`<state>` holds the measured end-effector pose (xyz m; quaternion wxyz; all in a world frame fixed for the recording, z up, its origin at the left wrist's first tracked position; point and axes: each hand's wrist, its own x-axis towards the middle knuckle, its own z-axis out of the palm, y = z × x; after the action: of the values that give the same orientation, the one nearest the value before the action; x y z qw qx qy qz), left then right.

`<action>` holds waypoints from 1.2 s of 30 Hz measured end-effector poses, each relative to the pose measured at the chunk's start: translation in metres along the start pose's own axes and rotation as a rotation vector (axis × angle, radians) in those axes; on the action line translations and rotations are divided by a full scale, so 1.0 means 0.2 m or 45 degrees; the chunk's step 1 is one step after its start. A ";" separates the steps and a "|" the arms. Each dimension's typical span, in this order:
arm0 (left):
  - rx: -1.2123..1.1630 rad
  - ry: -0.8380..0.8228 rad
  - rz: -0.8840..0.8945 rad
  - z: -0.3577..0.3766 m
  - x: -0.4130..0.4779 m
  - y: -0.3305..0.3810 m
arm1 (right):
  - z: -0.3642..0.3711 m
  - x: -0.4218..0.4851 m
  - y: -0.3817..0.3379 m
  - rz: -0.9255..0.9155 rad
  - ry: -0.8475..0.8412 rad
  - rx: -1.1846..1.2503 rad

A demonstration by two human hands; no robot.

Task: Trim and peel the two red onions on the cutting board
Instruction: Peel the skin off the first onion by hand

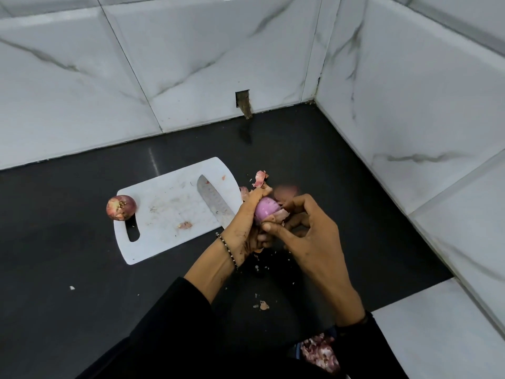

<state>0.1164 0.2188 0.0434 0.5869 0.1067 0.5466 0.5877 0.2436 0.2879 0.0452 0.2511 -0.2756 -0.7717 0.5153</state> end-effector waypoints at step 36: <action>0.191 0.518 0.039 -0.18 0.33 0.08 | 0.00 0.54 0.35 0.106 -0.134 -0.352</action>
<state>0.0600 0.2580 0.0070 0.4458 0.0374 0.6943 0.5637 0.1772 0.3828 -0.0093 0.1484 -0.3121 -0.8352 0.4277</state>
